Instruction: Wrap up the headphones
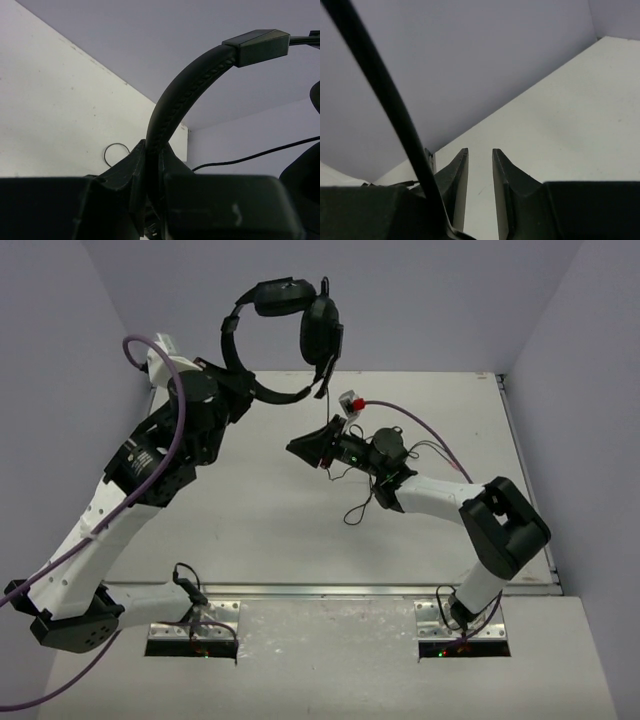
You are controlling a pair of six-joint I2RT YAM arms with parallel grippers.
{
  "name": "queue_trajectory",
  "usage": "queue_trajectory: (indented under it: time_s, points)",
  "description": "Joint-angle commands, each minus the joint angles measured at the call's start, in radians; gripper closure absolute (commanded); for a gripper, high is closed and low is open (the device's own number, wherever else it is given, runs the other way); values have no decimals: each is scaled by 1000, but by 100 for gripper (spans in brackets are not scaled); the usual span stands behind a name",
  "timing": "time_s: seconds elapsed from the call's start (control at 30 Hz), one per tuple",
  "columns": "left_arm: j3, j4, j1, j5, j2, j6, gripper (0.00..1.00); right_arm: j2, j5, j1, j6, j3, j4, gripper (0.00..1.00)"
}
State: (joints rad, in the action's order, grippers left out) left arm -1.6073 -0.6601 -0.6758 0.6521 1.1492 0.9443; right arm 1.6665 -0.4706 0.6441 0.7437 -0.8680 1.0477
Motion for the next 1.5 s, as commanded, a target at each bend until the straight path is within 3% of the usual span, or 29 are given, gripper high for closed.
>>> queue_trajectory:
  time_s: [0.0, 0.13, 0.27, 0.6, 0.7, 0.83, 0.97, 1.1, 1.27, 1.47]
  points:
    - [-95, 56, -7, 135, -5, 25, 100, 2, 16, 18, 23, 40, 84, 74]
    - [-112, 51, -5, 236, 15, 17, 100, -2, 29, 48, -9, 54, 49, 75]
    - [-129, 45, 5, 284, 52, 19, 100, -48, 78, 115, -134, 15, -163, 98]
    - [-152, 76, 99, 423, 167, -41, 100, -200, 217, 272, -434, -117, -626, 99]
    - [-143, 54, 150, 469, 214, -38, 100, -234, 184, 304, -483, -155, -718, 99]
    - [-47, 114, 185, 546, 221, -78, 100, -272, 190, 333, -544, -206, -816, 99]
    - [52, 120, 209, 529, 245, -49, 100, -281, 99, 336, -569, -310, -945, 99]
    - [112, 108, 209, 529, 297, -61, 100, -303, 141, 336, -636, -373, -1038, 99]
    - [239, 239, 209, 431, 359, -275, 100, -333, 269, 336, -851, -535, -1271, 99]
    - [430, 557, 208, 34, 308, -570, 100, -320, 362, 327, -1121, -701, -1543, 99]
